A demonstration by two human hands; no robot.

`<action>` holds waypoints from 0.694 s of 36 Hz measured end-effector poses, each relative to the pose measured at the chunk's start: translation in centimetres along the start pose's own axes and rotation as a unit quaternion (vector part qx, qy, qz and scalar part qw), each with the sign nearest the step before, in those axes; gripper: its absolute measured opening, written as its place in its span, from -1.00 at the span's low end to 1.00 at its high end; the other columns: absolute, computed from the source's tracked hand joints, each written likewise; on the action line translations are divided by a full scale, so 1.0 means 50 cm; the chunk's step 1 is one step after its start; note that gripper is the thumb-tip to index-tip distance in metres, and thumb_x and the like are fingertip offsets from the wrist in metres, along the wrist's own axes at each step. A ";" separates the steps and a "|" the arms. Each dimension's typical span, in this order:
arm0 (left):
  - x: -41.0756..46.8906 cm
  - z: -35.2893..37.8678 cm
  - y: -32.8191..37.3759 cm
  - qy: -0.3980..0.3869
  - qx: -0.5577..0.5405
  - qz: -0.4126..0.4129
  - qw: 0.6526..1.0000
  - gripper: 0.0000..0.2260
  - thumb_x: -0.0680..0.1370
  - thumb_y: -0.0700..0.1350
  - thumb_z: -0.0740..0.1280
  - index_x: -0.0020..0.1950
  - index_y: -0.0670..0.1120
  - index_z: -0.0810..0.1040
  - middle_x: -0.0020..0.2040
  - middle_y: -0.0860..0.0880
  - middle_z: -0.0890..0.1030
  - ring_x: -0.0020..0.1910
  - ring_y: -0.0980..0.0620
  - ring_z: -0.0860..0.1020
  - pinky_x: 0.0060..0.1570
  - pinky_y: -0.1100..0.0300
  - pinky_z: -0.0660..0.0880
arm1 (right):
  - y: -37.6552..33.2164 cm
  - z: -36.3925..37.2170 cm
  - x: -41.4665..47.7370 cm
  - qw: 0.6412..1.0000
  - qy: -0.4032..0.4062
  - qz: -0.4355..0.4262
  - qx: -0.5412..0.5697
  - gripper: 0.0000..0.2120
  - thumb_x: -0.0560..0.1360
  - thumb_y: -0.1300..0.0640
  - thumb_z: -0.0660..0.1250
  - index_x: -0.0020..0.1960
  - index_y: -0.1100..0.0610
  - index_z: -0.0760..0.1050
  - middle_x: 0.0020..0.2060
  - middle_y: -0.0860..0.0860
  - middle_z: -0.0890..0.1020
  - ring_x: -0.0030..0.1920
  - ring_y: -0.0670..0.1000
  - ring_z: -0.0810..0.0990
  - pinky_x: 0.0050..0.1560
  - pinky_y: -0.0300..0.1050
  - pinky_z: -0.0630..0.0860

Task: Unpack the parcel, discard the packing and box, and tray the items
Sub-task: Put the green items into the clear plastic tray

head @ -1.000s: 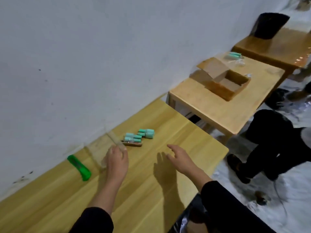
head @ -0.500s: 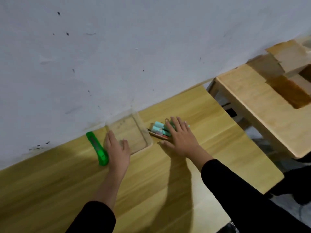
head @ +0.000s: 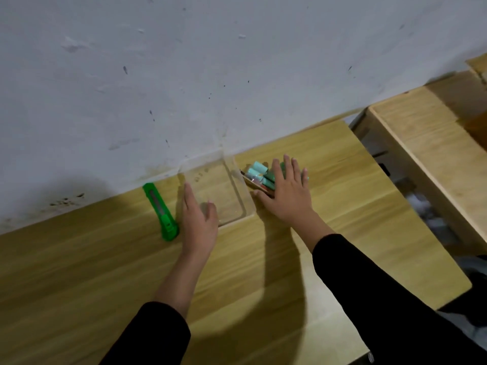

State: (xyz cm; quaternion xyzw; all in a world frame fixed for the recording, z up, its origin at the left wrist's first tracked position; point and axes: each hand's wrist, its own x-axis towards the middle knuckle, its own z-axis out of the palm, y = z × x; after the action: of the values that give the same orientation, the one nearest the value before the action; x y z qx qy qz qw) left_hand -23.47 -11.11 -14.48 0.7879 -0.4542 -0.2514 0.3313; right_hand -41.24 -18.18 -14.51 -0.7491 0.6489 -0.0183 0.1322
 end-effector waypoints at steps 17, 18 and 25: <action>-0.008 -0.008 0.003 -0.009 -0.041 -0.016 0.999 -0.43 0.58 -0.18 0.19 0.53 -0.12 0.00 0.48 -0.12 0.21 0.35 0.10 0.28 0.13 0.49 0.14 | 0.017 -0.010 0.037 0.998 -0.035 -0.041 0.009 0.06 0.33 -0.43 0.19 0.51 0.22 -0.13 0.53 0.15 -0.03 0.53 0.14 -0.08 0.49 0.13 -0.14; -0.008 -0.009 0.004 -0.009 -0.044 -0.018 0.999 -0.43 0.58 -0.18 0.19 0.53 -0.12 0.00 0.48 -0.12 0.21 0.30 0.14 0.28 0.08 0.54 0.14 | 0.012 -0.010 0.042 0.998 -0.037 -0.049 0.009 0.04 0.34 -0.42 0.19 0.51 0.22 -0.12 0.53 0.15 -0.02 0.52 0.14 -0.06 0.49 0.13 -0.13; -0.018 -0.019 0.026 -0.018 -0.068 -0.023 0.997 -0.43 0.59 -0.23 0.19 0.53 -0.15 0.00 0.48 -0.15 0.21 0.09 0.15 0.32 0.05 0.36 0.26 | -0.012 -0.012 0.060 0.997 -0.009 -0.075 -0.025 -0.13 0.37 -0.32 0.24 0.46 0.16 0.06 0.36 0.17 0.29 0.36 0.18 0.26 0.31 0.12 0.27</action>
State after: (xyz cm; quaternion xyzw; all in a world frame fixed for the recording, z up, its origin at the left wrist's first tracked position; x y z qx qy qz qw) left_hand -23.97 -10.50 -12.79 0.7692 -0.4240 -0.3030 0.3698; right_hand -40.30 -21.17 -14.22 -0.7986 0.5902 -0.0051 0.1179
